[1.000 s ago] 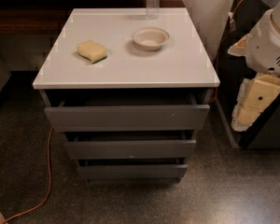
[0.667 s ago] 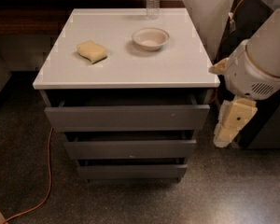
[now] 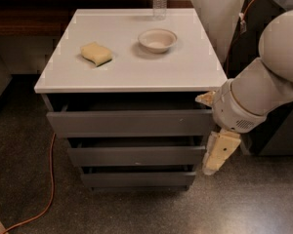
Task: Place sponge into bottom drawer
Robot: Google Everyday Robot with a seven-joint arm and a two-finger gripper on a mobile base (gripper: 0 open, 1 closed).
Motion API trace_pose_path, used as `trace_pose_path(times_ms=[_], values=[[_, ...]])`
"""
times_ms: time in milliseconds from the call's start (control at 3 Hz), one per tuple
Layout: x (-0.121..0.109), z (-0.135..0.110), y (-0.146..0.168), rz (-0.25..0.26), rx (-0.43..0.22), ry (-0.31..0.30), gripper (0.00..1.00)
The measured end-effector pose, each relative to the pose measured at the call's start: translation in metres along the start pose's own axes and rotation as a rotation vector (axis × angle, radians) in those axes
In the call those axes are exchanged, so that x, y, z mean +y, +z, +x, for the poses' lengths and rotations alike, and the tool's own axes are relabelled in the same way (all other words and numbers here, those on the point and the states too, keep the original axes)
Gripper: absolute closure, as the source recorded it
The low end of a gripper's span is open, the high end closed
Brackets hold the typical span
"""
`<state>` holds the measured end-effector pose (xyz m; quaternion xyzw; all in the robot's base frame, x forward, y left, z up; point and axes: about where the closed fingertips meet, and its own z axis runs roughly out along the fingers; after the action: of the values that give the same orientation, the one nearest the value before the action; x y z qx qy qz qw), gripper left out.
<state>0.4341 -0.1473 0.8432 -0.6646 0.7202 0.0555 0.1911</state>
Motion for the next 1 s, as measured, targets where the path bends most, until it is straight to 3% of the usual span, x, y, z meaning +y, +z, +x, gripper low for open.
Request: trace_pose_path(times_ms=[667,1000], values=[[0.018,0.009,0.082,-0.049,-0.061,-0.115,0.00],[0.019,0.010,0.089,-0.060,-0.056,-0.112,0.00]])
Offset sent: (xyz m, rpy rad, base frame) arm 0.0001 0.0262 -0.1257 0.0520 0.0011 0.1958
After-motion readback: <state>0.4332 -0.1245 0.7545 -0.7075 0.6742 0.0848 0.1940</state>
